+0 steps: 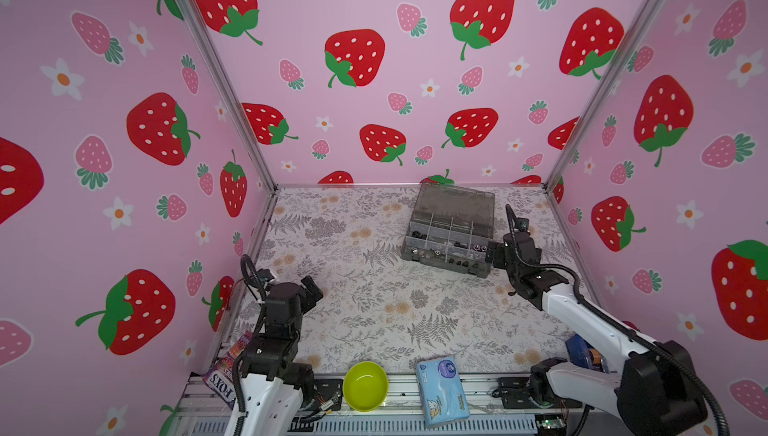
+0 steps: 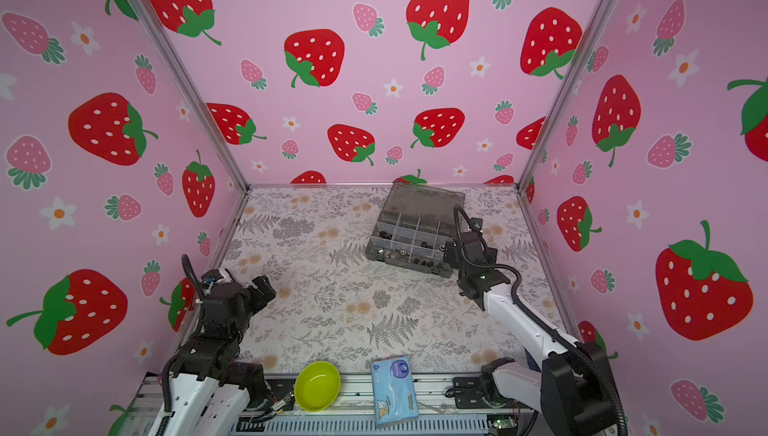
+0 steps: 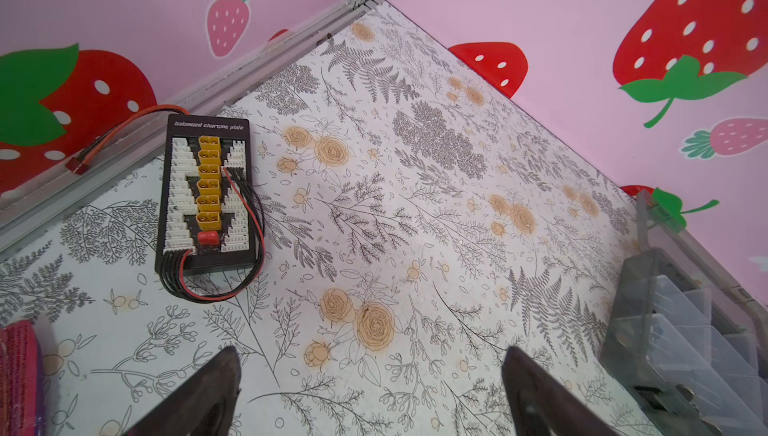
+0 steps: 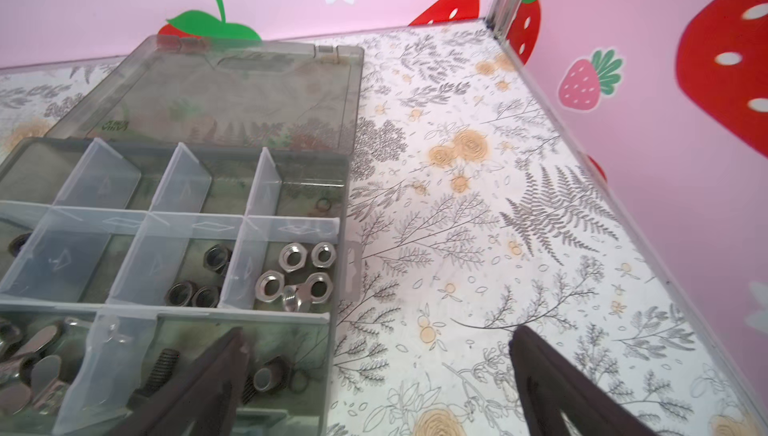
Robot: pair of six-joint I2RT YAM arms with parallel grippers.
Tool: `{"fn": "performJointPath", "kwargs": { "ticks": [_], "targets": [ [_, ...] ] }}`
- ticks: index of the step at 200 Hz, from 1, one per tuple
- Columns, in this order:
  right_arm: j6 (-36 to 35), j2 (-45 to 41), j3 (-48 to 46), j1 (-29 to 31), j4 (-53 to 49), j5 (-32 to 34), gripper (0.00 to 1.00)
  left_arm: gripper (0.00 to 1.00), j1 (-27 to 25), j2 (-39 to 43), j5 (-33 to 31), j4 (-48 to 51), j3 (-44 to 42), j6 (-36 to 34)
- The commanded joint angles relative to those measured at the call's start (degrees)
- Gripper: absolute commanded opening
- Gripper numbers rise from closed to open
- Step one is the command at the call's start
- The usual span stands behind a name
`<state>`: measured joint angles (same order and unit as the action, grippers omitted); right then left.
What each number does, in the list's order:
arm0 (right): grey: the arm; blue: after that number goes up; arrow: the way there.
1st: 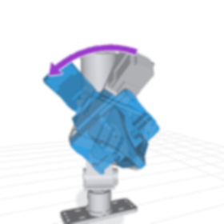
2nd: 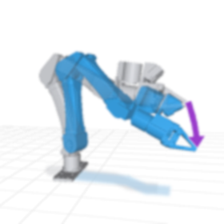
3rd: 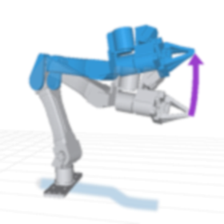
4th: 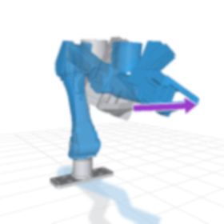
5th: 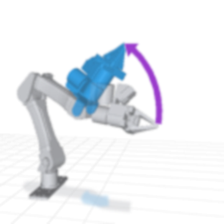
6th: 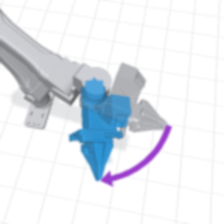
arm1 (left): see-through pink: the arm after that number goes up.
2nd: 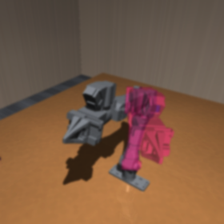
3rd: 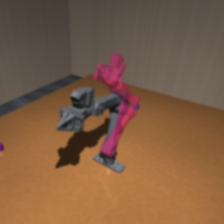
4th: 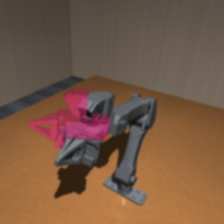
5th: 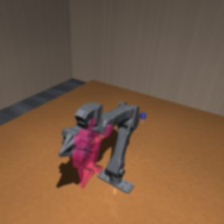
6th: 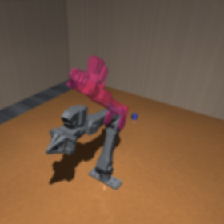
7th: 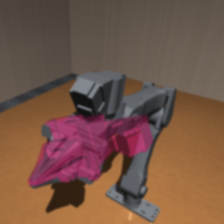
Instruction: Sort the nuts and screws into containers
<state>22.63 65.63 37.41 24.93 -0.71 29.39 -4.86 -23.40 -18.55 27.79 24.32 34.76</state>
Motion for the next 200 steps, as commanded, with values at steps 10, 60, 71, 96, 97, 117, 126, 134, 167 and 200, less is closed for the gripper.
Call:
{"fn": "performJointPath", "kwargs": {
  "ticks": [10,60,71,96,97,117,126,134,167,200],
  "targets": [
    [-4.87,-3.38,-4.33,-0.49,10.48,7.51,1.00,0.99,0.26,1.49,-4.37,-9.33,-3.99,-6.82],
    [-14.36,-8.98,-17.26,-1.60,29.48,10.57,1.00,0.99,0.16,-0.97,-5.70,-22.74,-9.09,-15.79],
    [-16.71,-10.24,-20.56,-2.12,34.93,9.93,1.00,0.99,0.06,-1.59,-5.09,-26.72,-10.62,-18.12],
    [-18.68,-12.38,-28.46,-5.73,47.51,5.42,1.00,0.99,0.03,-4.01,-3.07,-36.52,-14.07,-23.38],
    [-18.55,-12.37,-28.67,-5.92,47.84,5.24,1.00,0.99,0.03,-4.15,-3.03,-36.81,-14.18,-23.54],
    [-16.48,-11.65,-31.07,-9.29,51.72,2.37,1.00,0.99,0.03,-7.22,-2.62,-43.49,-16.39,-26.78],
    [-16.07,-10.73,-31.76,-10.27,53.46,1.56,1.00,0.99,0.03,-9.15,-2.53,-46.95,-17.30,-28.08],
    [-15.95,-9.75,-32.57,-11.08,56.04,0.89,1.00,0.99,0.12,-11.24,-2.52,-50.04,-18.00,-28.84],
    [-15.61,-4.63,-35.40,-12.78,67.17,-1.17,1.00,0.99,0.96,-25.16,-0.75,-59.89,-16.35,-30.59],
    [-15.10,1.08,-36.18,-13.75,74.25,-3.06,1.00,0.99,1.69,-41.13,3.97,-67.76,-11.30,-32.03]
  ]
}}
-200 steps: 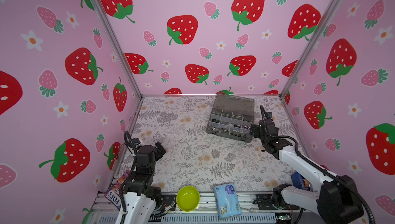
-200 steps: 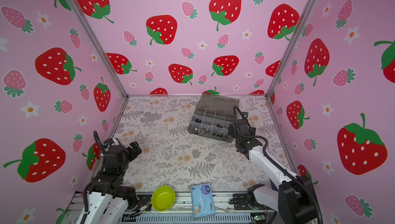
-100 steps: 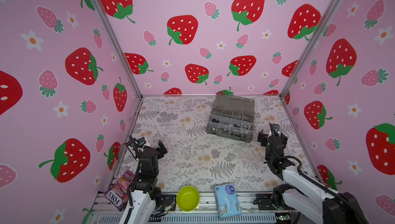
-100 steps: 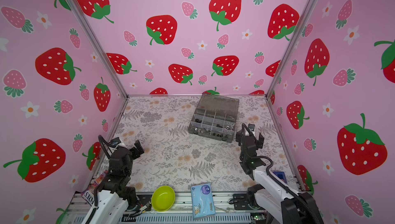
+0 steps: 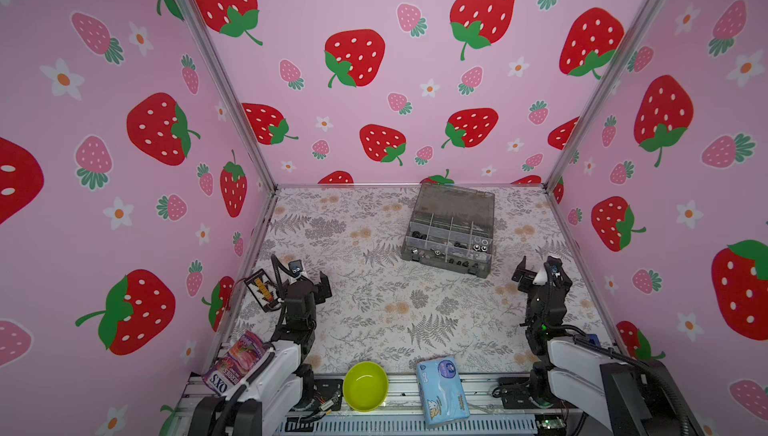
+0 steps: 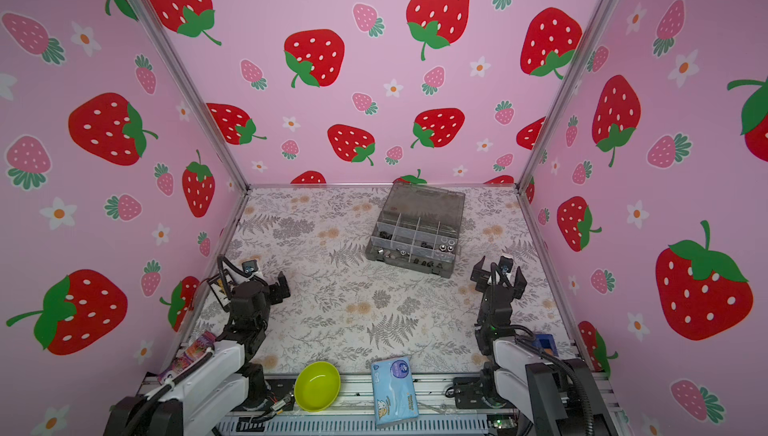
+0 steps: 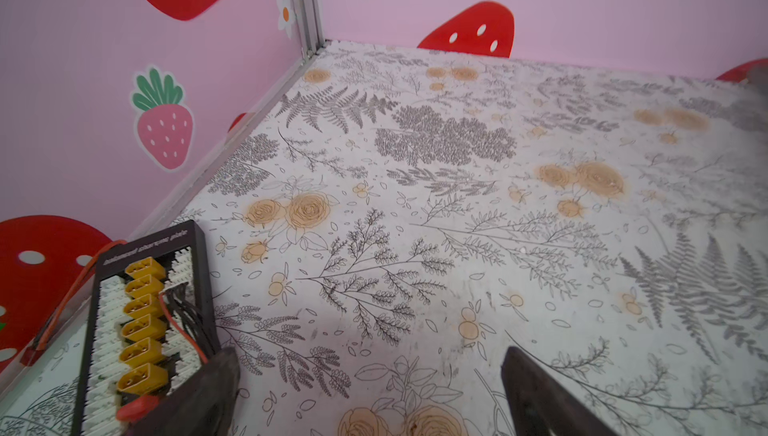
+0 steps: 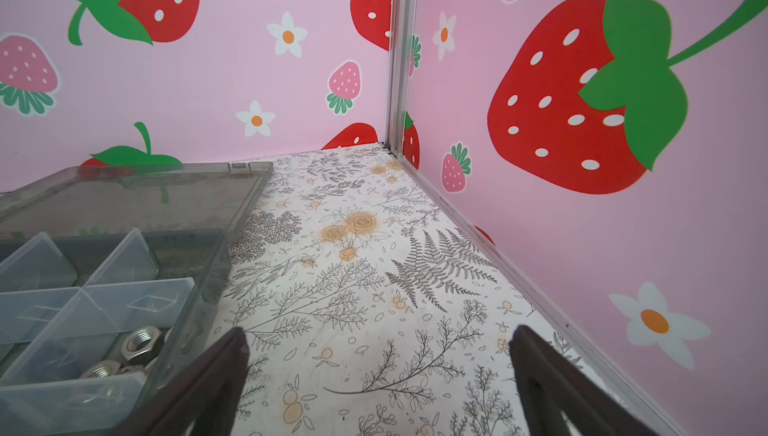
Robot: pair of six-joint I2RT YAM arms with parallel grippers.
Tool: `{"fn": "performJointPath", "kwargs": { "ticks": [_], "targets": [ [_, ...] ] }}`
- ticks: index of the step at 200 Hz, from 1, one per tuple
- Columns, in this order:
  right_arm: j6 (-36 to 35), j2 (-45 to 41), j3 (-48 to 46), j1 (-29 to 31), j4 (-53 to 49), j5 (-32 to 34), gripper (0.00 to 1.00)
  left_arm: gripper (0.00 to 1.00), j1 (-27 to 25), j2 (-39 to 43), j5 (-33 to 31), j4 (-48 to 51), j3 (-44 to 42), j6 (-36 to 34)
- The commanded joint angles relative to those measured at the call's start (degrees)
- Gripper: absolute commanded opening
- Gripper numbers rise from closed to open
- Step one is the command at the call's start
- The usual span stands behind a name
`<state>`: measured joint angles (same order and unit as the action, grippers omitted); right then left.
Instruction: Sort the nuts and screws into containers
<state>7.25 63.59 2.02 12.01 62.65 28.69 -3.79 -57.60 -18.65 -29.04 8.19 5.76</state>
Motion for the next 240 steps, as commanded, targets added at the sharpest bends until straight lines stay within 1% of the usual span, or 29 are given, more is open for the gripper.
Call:
{"fn": "performJointPath", "kwargs": {
  "ticks": [1,16,27,39,65,72,84,100,112,124,130,140,153,167,176,186,203,240],
  "targets": [
    [0.25,3.33,-0.83,-0.88,11.16,-2.43,1.00,0.99,0.67,-7.31,4.25,-11.43,4.87,-3.07],
    [0.13,7.13,-0.45,-1.18,13.67,-3.10,1.00,0.99,1.27,-12.16,6.09,-16.80,5.73,-3.27],
    [-0.35,9.21,0.12,-1.29,14.98,-3.10,1.00,0.99,1.86,-14.98,7.84,-18.79,6.77,-3.08],
    [-1.43,9.76,1.01,-1.38,14.08,-4.04,1.00,0.99,2.47,-18.21,10.36,-20.47,8.08,-3.88],
    [-3.27,11.98,1.85,-1.64,15.86,-4.75,1.00,0.99,3.79,-29.51,14.16,-29.51,9.24,-3.44],
    [-3.62,13.13,1.77,-1.82,17.45,-4.80,1.00,0.99,3.89,-31.28,14.64,-32.32,9.28,-3.47],
    [-3.91,16.42,1.78,-2.13,21.22,-4.54,1.00,0.99,4.43,-29.34,16.68,-26.18,10.48,-3.67],
    [-3.83,21.74,3.11,-2.64,24.19,-5.11,1.00,0.99,5.28,-30.42,20.08,-26.81,11.15,-3.87],
    [-4.60,24.11,4.73,-2.79,22.82,-7.87,1.00,0.99,5.60,-30.25,22.80,-19.66,14.39,-4.81],
    [-4.90,27.14,6.19,-2.91,24.05,-7.77,1.00,0.99,5.71,-31.51,24.33,-14.32,18.30,-5.34],
    [-5.13,27.24,6.92,-2.94,22.51,-8.37,1.00,0.99,6.14,-31.28,24.79,-15.41,17.64,-4.95],
    [-5.13,25.64,8.70,-3.20,16.38,-10.28,1.00,0.99,6.59,-31.37,25.80,-15.30,17.76,-4.72],
    [-5.30,26.95,10.09,-4.02,16.02,-12.92,1.00,0.99,6.60,-31.32,25.51,-14.92,18.03,-4.84],
    [-6.61,26.32,12.09,-4.64,10.79,-17.95,1.00,0.99,6.60,-31.33,25.41,-15.01,17.92,-4.79],
    [-7.77,26.91,12.76,-4.72,10.61,-21.48,1.00,0.99,6.44,-31.27,25.08,-15.16,17.84,-4.79],
    [-8.64,26.60,12.84,-4.89,9.68,-23.71,1.00,0.99,6.26,-31.17,24.94,-15.17,17.75,-4.89],
    [-10.34,26.36,11.75,-5.24,11.44,-28.86,1.00,0.99,6.27,-31.17,24.89,-15.16,17.76,-4.88],
    [-10.32,26.32,11.78,-5.94,11.35,-30.91,1.00,0.99,6.27,-31.22,24.83,-15.17,17.74,-4.88]
  ]
}}
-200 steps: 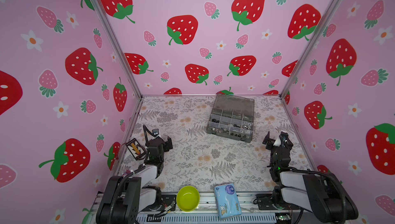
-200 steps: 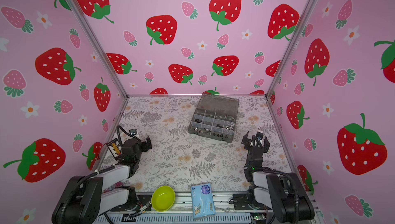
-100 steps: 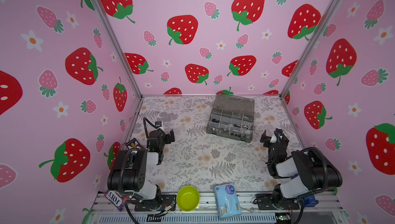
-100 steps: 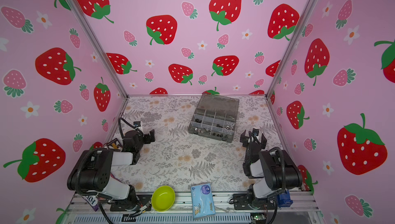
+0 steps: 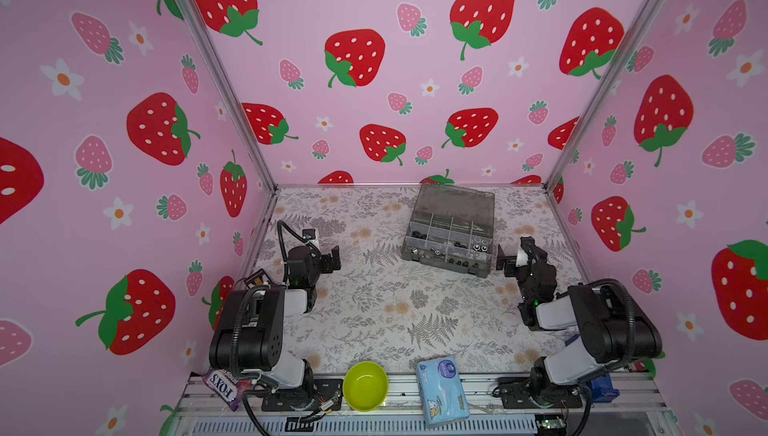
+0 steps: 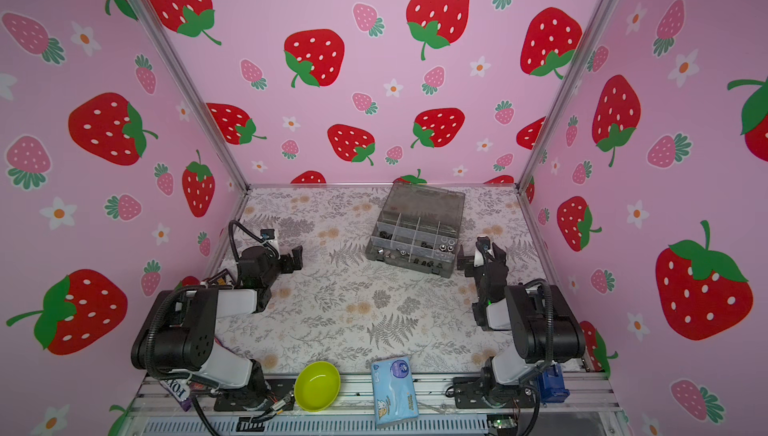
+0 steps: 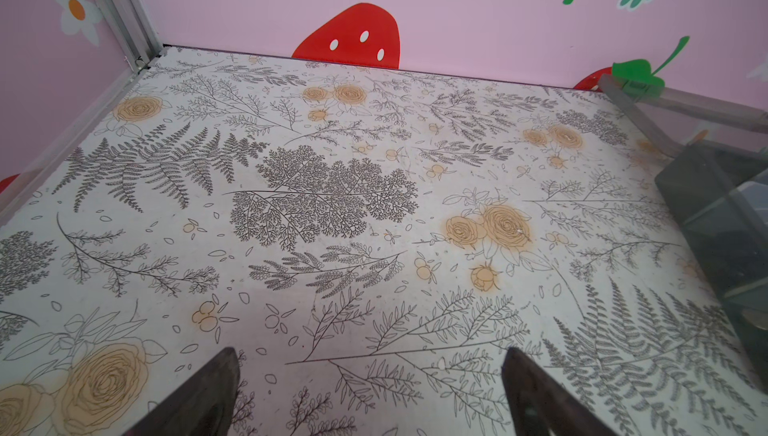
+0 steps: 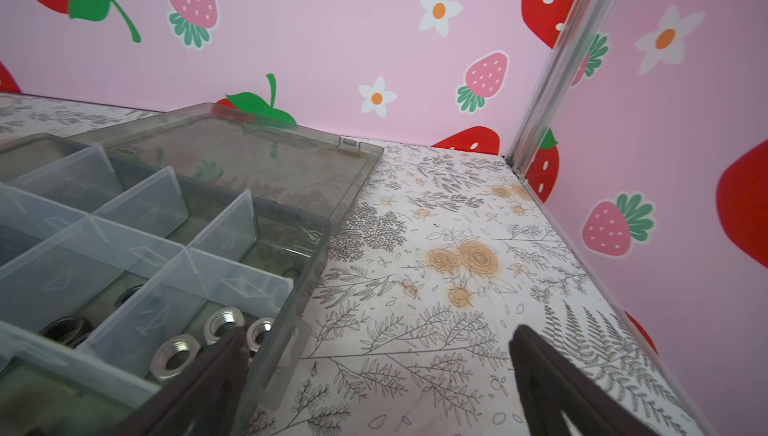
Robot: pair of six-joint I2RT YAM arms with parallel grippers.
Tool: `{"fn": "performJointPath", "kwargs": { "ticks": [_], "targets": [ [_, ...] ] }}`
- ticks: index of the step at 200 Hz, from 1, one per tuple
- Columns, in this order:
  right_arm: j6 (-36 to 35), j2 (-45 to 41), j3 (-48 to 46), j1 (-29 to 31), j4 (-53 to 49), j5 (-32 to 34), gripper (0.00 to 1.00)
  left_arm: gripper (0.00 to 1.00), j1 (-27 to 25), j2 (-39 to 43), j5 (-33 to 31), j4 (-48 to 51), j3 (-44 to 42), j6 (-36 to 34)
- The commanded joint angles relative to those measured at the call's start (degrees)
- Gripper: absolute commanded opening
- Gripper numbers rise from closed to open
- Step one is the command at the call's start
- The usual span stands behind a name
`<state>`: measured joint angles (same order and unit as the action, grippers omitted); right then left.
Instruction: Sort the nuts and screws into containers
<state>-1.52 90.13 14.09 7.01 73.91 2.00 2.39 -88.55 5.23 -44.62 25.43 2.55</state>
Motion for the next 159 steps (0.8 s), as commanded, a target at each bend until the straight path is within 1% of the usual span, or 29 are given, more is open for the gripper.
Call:
{"fn": "performJointPath", "kwargs": {
  "ticks": [1,11,19,24,39,159],
  "targets": [
    [-1.51,-0.22,-0.29,-0.94,0.10,-4.26,1.00,0.99,0.08,-0.24,0.97,0.41,0.50,-1.67],
    [-0.97,-0.22,-0.15,-0.94,-0.17,-3.15,1.00,0.99,0.14,-0.29,0.93,0.41,0.50,-1.67],
    [1.00,0.02,0.79,-0.94,-1.43,1.26,1.00,0.99,0.09,-0.17,1.00,0.41,0.50,-1.60],
    [2.93,0.28,1.62,-0.94,-2.81,6.03,1.00,0.99,0.09,-0.21,0.98,0.41,0.50,-1.67],
    [3.77,0.10,0.70,-0.79,-1.14,9.14,1.00,0.99,0.00,-0.21,0.91,0.36,0.51,-1.68],
    [3.73,-0.03,0.59,-0.75,-0.97,9.25,1.00,0.99,-0.01,-0.33,0.87,0.50,0.67,-1.66]
  ]
}}
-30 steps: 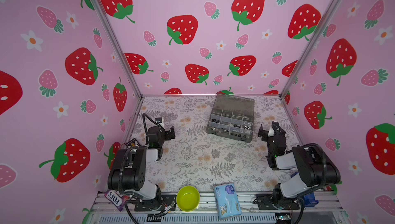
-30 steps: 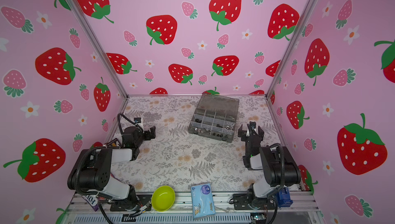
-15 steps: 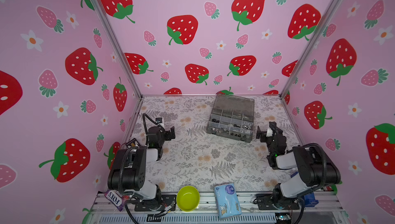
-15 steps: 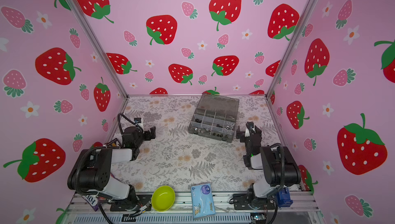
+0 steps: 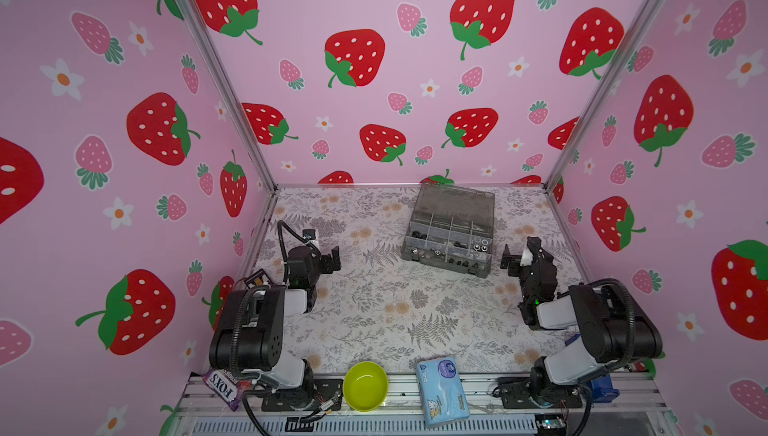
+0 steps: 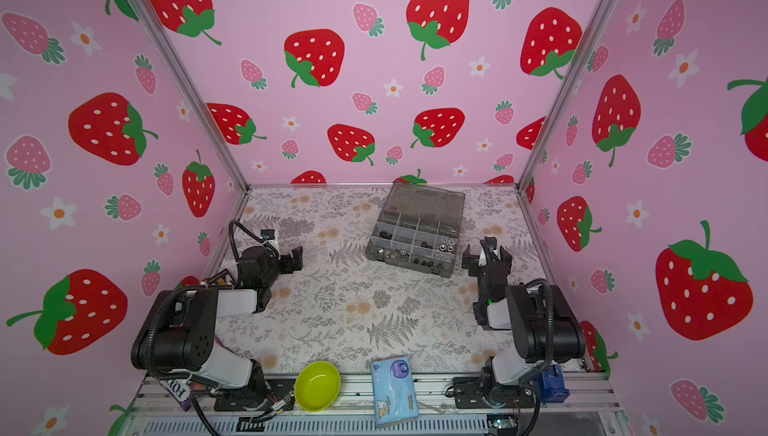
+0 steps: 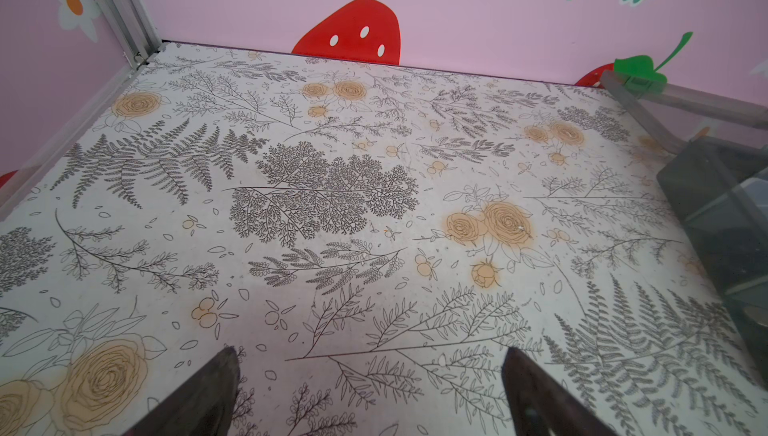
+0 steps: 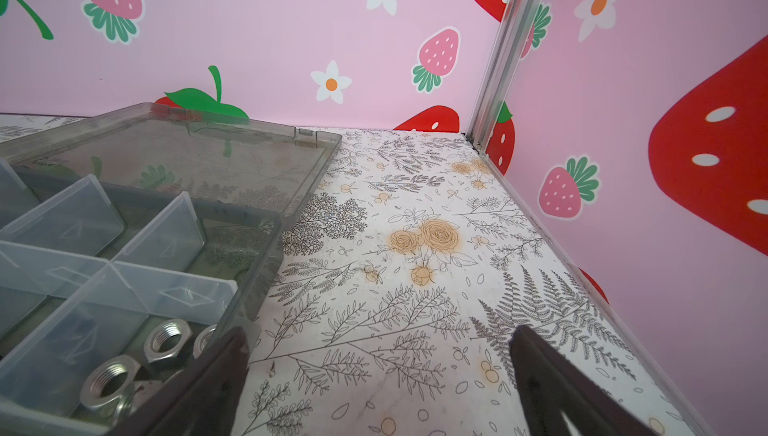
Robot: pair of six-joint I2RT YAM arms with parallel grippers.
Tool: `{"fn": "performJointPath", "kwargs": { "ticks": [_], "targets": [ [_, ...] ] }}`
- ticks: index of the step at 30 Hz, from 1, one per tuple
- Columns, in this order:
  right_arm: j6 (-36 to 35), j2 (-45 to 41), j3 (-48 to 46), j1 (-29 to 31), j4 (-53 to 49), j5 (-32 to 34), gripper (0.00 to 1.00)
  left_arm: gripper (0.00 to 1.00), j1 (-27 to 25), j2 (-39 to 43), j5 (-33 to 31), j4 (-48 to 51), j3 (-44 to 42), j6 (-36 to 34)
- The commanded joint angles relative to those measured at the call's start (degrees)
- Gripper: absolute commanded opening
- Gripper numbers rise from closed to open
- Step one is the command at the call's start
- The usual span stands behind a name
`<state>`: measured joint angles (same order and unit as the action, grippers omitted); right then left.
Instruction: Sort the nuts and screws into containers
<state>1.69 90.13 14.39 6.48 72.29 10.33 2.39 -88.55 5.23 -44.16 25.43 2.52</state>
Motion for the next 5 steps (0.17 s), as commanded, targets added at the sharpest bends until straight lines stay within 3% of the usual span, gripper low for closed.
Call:
{"fn": "performJointPath", "kwargs": {
  "ticks": [1,5],
  "targets": [
    [0.51,0.01,0.28,-0.19,0.61,0.92,1.00,0.99,0.03,-0.32,0.90,0.04,0.63,-1.64],
    [0.57,-0.08,0.20,-0.22,0.65,0.92,1.00,0.99,-0.01,-0.23,0.91,-0.07,0.50,-1.65]
  ]
}}
